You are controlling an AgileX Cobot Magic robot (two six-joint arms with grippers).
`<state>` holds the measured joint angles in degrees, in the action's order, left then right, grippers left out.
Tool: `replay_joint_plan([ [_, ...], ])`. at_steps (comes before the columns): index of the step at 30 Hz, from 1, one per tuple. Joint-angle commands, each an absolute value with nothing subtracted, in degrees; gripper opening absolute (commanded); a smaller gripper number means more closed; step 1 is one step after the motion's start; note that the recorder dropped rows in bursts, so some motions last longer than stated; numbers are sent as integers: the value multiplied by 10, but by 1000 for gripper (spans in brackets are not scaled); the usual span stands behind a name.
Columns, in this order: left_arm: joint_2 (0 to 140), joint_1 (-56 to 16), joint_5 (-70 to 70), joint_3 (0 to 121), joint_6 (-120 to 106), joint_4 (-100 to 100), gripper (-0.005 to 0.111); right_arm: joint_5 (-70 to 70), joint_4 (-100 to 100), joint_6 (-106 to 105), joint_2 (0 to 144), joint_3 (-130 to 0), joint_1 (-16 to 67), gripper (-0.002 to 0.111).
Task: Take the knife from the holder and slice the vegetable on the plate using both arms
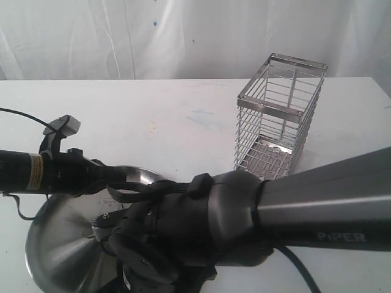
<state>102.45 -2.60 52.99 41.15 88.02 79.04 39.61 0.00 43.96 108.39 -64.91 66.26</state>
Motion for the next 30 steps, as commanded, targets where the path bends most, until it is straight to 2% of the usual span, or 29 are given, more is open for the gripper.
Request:
replay_joint_plan([
  [1, 1017, -25, 581, 407, 897, 825, 0, 394, 0, 435, 1086, -646, 662, 0],
  [12, 1017, -25, 619, 407, 897, 806, 0, 389, 0, 422, 1086, -646, 662, 0],
  [19, 1017, -25, 545, 407, 901, 844, 0, 381, 0, 407, 1086, -646, 662, 0],
  [30, 1017, -25, 544, 407, 901, 851, 0, 380, 31, 388, 1098, -646, 662, 0],
])
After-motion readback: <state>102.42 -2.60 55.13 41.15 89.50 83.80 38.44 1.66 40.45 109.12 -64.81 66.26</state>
